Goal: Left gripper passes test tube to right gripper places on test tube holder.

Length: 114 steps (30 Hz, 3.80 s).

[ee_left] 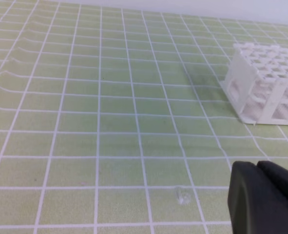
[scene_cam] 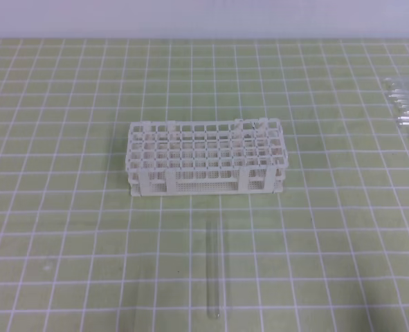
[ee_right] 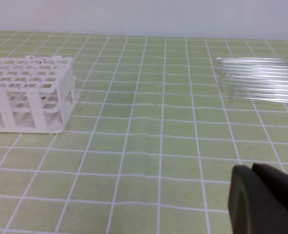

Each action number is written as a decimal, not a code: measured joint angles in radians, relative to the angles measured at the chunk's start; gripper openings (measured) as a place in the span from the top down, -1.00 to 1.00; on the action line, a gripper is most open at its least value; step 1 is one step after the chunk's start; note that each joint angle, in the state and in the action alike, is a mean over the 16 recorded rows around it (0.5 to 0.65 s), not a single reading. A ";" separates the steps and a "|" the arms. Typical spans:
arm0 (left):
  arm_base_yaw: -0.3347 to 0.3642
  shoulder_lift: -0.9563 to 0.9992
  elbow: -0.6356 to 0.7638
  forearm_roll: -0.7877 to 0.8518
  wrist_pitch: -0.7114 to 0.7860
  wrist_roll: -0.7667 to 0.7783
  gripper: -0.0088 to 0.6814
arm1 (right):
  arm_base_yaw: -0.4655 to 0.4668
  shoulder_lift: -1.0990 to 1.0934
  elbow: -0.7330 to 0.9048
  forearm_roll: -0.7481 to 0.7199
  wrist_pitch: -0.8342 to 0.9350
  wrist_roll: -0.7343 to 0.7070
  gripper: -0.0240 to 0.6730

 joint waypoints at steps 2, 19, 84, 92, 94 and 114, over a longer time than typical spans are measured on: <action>0.000 0.000 0.000 0.000 0.000 0.000 0.99 | 0.000 0.000 0.000 0.000 0.000 0.000 0.99; 0.000 0.000 0.000 -0.026 -0.020 0.000 0.99 | 0.000 0.000 0.000 0.000 0.000 0.000 0.99; 0.000 0.313 -0.334 -0.524 -0.085 0.228 0.98 | 0.000 0.272 -0.328 0.570 -0.019 -0.187 0.99; -0.003 0.629 -0.563 -0.461 0.134 0.245 0.99 | 0.000 0.545 -0.542 0.479 0.193 -0.188 0.99; -0.011 0.685 -0.600 -0.452 0.176 0.257 0.99 | 0.000 0.602 -0.579 0.477 0.241 -0.192 0.99; -0.339 1.103 -0.765 -0.310 0.246 0.091 0.98 | 0.151 0.894 -0.703 0.379 0.405 -0.158 0.99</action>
